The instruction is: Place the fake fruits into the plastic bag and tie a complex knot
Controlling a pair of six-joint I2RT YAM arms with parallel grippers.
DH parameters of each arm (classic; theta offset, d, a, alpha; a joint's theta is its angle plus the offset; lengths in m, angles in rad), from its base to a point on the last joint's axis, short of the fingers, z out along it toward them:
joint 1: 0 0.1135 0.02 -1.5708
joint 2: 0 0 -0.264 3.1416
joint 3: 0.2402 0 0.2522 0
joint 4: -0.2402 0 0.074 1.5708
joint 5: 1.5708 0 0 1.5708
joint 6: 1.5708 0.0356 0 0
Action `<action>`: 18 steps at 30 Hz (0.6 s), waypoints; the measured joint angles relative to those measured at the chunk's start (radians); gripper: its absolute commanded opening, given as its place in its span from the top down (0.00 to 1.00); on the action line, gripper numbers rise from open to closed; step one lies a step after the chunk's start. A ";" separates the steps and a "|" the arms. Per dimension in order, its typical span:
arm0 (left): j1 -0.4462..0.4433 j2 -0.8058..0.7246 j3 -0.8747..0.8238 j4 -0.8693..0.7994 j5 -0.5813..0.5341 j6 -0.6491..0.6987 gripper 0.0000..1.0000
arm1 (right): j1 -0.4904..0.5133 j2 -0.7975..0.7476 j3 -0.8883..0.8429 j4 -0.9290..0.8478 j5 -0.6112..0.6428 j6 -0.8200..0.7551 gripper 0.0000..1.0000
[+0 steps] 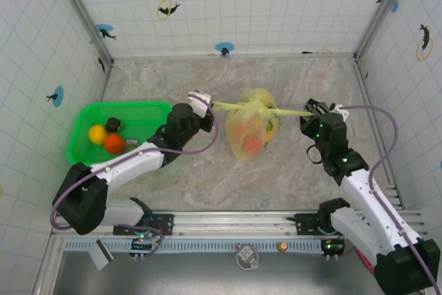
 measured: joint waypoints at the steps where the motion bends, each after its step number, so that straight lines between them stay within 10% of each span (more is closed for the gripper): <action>1: 0.000 0.000 0.000 -0.002 0.007 0.000 1.00 | -0.029 0.005 0.000 0.000 -0.031 0.010 1.00; 10: 0.025 0.072 0.017 -0.014 0.137 -0.019 1.00 | -0.107 0.069 -0.061 0.082 -0.181 0.003 1.00; 14: -0.013 0.130 0.019 -0.045 0.145 -0.018 0.73 | -0.065 0.124 -0.105 0.090 -0.175 -0.021 1.00; 18: -0.032 0.139 0.021 -0.085 0.142 -0.027 0.32 | -0.015 0.152 -0.119 0.090 -0.168 -0.056 0.37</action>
